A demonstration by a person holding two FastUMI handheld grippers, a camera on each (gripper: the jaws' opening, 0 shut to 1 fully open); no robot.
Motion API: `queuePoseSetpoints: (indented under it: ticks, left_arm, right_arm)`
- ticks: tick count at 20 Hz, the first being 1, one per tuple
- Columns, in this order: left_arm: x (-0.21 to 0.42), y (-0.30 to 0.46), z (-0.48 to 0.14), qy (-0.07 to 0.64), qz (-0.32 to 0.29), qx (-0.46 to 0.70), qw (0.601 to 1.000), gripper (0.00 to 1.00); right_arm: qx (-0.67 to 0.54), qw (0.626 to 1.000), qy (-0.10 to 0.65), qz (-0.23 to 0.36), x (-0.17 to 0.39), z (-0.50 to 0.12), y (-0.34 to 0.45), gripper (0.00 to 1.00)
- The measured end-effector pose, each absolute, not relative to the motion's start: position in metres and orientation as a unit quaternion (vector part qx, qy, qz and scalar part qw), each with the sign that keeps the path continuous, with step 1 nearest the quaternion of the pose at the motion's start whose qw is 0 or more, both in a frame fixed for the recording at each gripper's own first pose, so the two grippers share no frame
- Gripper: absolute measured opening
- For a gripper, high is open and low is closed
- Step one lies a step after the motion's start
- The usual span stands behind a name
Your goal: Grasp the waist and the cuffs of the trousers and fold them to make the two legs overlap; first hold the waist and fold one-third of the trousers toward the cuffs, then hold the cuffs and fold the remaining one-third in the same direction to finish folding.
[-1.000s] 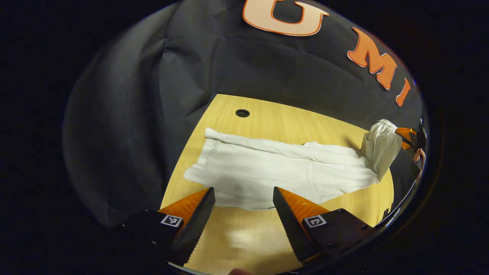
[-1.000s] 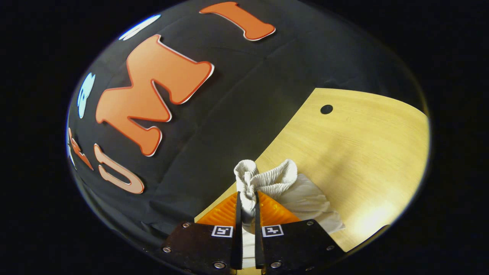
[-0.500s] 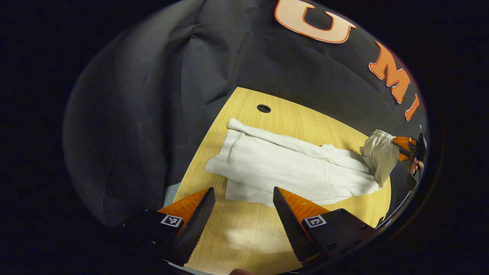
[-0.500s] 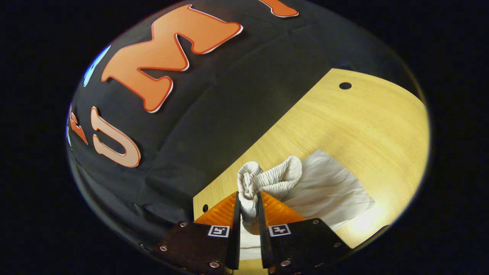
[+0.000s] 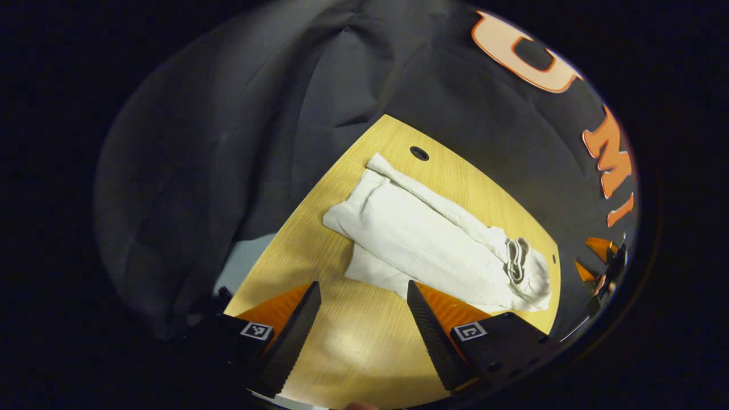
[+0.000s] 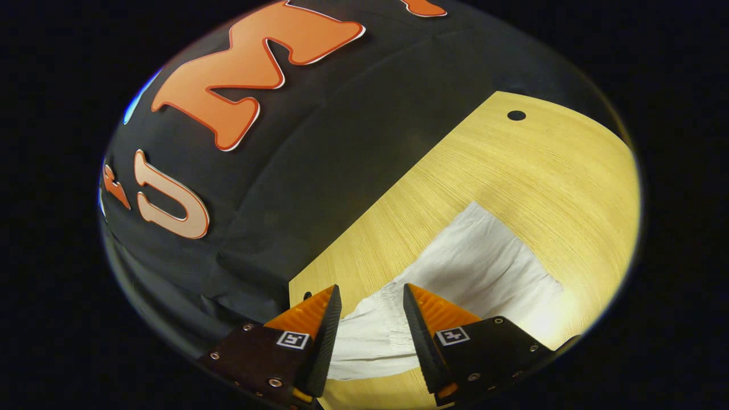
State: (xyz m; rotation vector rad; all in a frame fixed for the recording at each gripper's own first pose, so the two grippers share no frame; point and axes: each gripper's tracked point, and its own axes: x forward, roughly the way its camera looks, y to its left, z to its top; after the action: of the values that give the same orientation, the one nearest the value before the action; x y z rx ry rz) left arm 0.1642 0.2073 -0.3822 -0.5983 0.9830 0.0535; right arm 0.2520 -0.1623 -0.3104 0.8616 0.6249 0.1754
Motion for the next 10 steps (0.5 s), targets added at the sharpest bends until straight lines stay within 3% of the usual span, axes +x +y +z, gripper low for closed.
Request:
queuePoseSetpoints:
  ticks: [5, 10]
  left_arm:
    - [0.164, 0.201, -0.387, 0.468, 0.039, -0.347, 0.812, 0.99]
    - [0.174, 0.194, -0.401, 0.474, 0.058, -0.434, 0.764, 1.0]
  right_arm:
    - [0.397, 0.865, 0.299, 0.074, 0.241, -0.31, -0.178, 0.79]
    - [0.402, 0.863, 0.301, 0.058, 0.226, -0.313, -0.205, 0.81]
